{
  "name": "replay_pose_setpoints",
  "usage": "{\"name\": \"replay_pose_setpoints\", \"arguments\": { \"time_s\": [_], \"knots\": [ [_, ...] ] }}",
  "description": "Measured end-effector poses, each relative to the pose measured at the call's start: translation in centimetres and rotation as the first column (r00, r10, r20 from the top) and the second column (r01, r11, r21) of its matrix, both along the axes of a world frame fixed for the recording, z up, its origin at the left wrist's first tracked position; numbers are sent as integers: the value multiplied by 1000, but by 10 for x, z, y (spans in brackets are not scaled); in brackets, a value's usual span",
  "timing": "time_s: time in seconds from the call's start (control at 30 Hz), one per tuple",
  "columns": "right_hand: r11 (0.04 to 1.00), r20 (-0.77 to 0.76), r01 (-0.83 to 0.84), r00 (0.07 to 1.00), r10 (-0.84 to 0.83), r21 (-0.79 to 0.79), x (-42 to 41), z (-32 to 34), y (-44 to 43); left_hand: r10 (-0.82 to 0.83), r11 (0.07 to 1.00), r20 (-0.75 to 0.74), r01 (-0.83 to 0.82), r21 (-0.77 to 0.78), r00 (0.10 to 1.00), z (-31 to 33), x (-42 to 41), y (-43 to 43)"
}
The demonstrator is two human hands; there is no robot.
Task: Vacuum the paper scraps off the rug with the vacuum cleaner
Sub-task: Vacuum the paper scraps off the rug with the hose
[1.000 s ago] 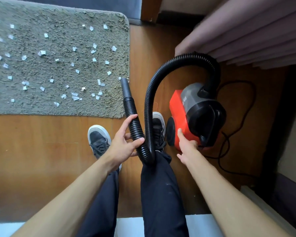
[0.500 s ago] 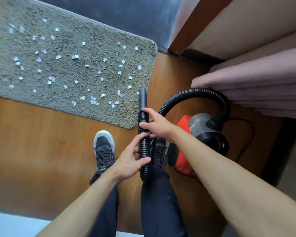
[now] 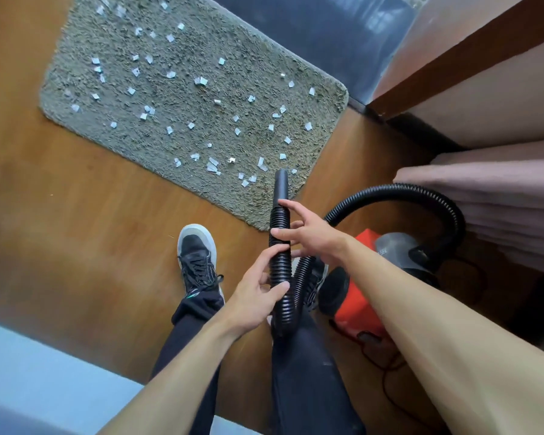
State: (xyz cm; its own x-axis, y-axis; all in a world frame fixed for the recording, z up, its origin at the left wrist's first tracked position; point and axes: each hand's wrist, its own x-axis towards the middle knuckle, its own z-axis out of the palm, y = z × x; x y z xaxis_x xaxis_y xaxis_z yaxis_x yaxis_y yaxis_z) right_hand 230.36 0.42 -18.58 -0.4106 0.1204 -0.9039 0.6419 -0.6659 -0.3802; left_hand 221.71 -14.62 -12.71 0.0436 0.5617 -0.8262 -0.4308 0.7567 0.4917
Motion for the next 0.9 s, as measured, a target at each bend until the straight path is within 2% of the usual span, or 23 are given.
{"name": "replay_pose_setpoints", "arguments": {
  "time_s": [0.17, 0.3, 0.47, 0.73, 0.9],
  "knots": [
    [1000, 23, 18, 1000, -18, -12, -13, -8, -10, 81, 993, 51, -76, -92, 995, -3, -6, -5],
    [999, 56, 6, 998, -4, -50, -24, -13, -18, 88, 986, 93, -73, -150, 992, -5, -15, -10],
    [993, 45, -23, 999, 28, -115, -36, -19, -17, 114, 980, 92, -97, -171, 989, -11, -29, -14],
    [991, 81, -46, 995, 56, -124, -63, -33, -19, 148, 976, 87, -131, -173, 985, -19, -50, -18],
    [991, 102, -66, 992, 78, -119, -76, -41, -19, 188, 969, 147, -159, -188, 971, -23, -67, -22]
  ]
}}
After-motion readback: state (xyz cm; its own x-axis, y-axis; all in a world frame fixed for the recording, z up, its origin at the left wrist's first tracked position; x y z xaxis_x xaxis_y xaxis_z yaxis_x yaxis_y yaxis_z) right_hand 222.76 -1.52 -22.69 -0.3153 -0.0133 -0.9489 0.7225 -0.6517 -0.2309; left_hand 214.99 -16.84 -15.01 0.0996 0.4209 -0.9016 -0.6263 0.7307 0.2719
